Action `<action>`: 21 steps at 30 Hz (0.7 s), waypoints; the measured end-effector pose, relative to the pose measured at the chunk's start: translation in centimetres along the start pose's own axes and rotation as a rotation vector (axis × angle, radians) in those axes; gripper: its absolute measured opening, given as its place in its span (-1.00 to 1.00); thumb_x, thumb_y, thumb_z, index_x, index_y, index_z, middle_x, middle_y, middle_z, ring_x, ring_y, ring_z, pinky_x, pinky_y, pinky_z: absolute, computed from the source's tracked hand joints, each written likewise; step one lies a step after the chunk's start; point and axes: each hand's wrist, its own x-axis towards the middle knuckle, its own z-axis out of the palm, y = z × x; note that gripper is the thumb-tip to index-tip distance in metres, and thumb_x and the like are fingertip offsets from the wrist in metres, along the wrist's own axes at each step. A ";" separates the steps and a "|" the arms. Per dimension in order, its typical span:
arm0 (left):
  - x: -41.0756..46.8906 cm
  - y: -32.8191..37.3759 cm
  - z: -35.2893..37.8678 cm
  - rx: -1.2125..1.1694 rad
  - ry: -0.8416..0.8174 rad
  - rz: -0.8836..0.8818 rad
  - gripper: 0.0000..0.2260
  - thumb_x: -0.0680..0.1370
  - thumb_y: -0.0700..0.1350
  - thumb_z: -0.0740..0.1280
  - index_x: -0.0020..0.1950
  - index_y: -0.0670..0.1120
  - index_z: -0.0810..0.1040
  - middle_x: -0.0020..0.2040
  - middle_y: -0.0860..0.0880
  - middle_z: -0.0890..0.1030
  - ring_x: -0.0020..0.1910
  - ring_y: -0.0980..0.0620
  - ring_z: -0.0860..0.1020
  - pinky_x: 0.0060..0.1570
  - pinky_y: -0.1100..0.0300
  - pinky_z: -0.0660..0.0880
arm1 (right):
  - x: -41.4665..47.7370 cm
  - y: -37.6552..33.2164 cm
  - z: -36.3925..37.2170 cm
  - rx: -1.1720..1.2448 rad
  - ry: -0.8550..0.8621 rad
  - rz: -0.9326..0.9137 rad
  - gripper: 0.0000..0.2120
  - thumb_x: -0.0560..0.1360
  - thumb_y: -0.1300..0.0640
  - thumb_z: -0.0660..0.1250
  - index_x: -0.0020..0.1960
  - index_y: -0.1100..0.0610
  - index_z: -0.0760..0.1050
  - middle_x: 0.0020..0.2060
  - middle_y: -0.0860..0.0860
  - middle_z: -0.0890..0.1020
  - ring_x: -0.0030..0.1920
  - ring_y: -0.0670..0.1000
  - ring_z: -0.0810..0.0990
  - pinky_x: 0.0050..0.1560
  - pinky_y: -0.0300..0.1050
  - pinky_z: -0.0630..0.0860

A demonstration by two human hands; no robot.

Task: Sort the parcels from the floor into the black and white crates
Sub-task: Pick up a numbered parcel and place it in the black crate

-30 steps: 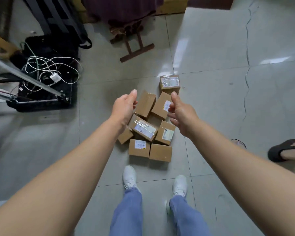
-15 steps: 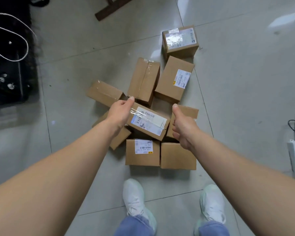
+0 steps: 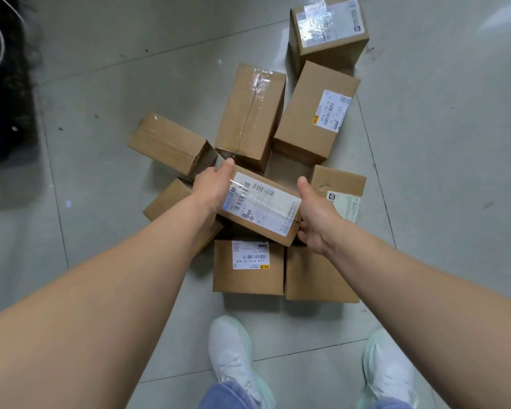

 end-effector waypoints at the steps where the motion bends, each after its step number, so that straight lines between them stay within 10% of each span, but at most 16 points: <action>1: -0.8 0.4 -0.3 0.003 0.005 0.003 -0.54 0.60 0.16 0.09 0.23 -0.15 0.51 0.03 -0.06 0.61 -0.06 0.06 0.55 -0.11 0.21 0.43 | -1.0 -0.3 -0.1 -0.003 0.000 -0.002 -0.59 0.54 -0.29 0.10 -0.12 0.05 0.44 -0.51 -0.11 0.64 -0.58 -0.18 0.57 -0.61 -0.31 0.35; 6: -7.1 3.8 -3.5 -0.052 0.053 -0.030 -0.50 0.58 0.21 0.10 0.22 -0.14 0.55 0.25 -0.15 0.51 0.17 -0.11 0.51 0.29 -0.03 0.38 | -8.8 -3.6 -1.4 0.013 -0.001 -0.013 -0.60 0.56 -0.25 0.12 -0.09 0.09 0.45 -0.51 -0.06 0.64 -0.57 -0.12 0.59 -0.72 -0.34 0.35; 17: -29.7 18.6 -15.4 -0.544 0.273 0.077 -0.67 0.56 0.14 0.22 -0.16 -0.11 0.50 -0.17 -0.06 0.59 -0.23 -0.03 0.54 -0.28 0.20 0.42 | -36.4 -17.5 -2.7 -0.024 0.030 -0.362 -0.56 0.53 -0.23 0.18 0.10 0.12 0.50 -0.07 0.04 0.64 -0.27 -0.08 0.63 -0.51 -0.27 0.42; 21: -38.4 22.4 -20.0 -0.690 0.330 0.145 -0.66 0.57 0.09 0.23 0.03 -0.21 0.47 -0.10 -0.11 0.55 -0.20 -0.04 0.51 -0.32 0.18 0.39 | -46.5 -20.7 -2.5 -0.048 0.088 -0.511 -0.48 0.50 -0.26 0.19 0.14 0.17 0.50 -0.02 0.08 0.62 -0.07 0.06 0.60 -0.32 -0.20 0.44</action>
